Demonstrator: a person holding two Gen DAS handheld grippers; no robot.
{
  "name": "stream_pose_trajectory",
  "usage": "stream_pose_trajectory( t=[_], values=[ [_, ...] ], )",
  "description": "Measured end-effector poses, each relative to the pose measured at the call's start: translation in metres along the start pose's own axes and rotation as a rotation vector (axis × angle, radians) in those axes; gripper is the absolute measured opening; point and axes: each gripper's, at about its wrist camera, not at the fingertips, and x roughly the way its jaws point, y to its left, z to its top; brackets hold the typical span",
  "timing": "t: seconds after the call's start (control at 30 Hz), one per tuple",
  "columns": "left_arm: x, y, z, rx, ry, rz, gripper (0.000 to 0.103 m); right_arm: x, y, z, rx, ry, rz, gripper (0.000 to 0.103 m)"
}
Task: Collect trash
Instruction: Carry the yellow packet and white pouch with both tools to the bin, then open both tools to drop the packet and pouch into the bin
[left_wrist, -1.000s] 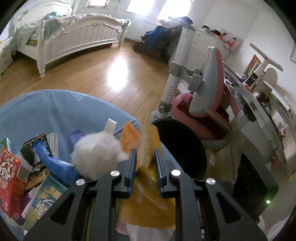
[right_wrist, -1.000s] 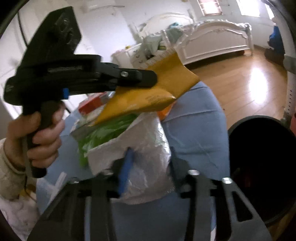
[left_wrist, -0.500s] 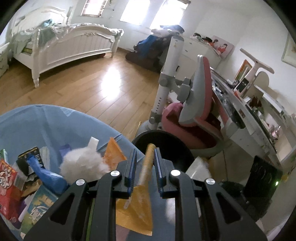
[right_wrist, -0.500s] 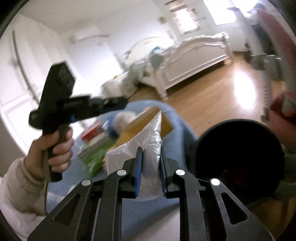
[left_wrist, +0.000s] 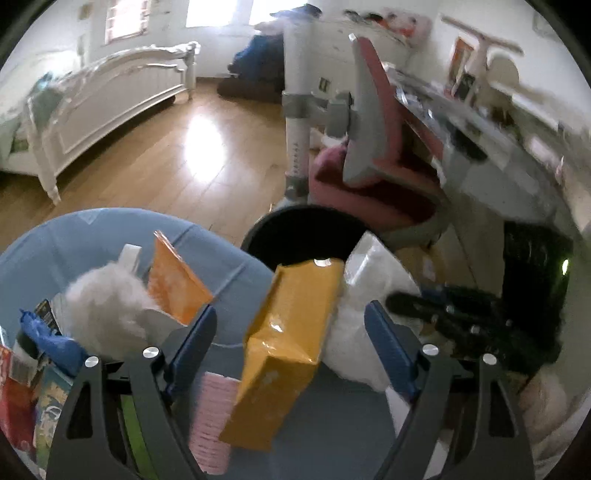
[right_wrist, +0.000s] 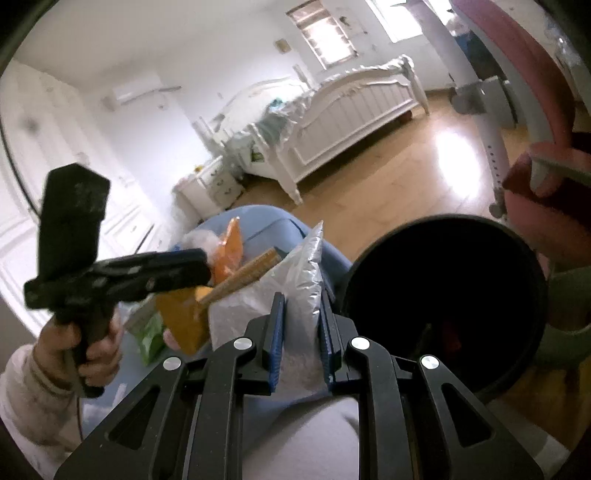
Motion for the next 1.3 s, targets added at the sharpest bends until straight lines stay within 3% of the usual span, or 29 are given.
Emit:
stream_pose_trajectory(
  t=[0.07,0.13,0.17,0.23,0.37,0.57,0.77,1.0,1.3],
  values=[
    [0.010,-0.007,-0.003,0.050,0.036,0.053,0.077,0.003,-0.006,0.000,0.018,0.000,0.004,0.018],
    [0.017,-0.009,-0.005,0.056,0.054,0.004,0.054,0.003,-0.008,-0.001,0.024,-0.005,-0.008,0.018],
    [0.019,-0.011,-0.004,0.046,0.053,-0.016,0.051,0.001,-0.009,0.000,0.027,-0.013,-0.015,0.018],
    [0.022,-0.012,-0.001,0.048,0.052,-0.011,0.027,-0.004,-0.011,0.000,0.027,-0.044,-0.054,0.018],
    [0.030,-0.022,0.002,0.080,0.062,0.027,0.025,-0.017,-0.017,0.001,0.033,-0.120,-0.142,0.018],
    [0.031,-0.037,0.018,0.075,0.019,-0.001,0.022,-0.022,-0.030,0.000,0.041,-0.193,-0.286,0.018],
    [0.038,-0.053,0.045,0.007,-0.036,-0.139,0.022,-0.009,-0.055,0.002,0.075,-0.195,-0.381,0.018],
    [0.079,-0.069,0.060,-0.042,-0.022,-0.260,0.022,0.013,-0.083,0.002,0.113,-0.153,-0.408,0.018],
    [0.102,-0.063,0.055,-0.080,0.010,-0.246,0.024,0.038,-0.109,-0.003,0.169,-0.078,-0.395,0.019]
  ],
)
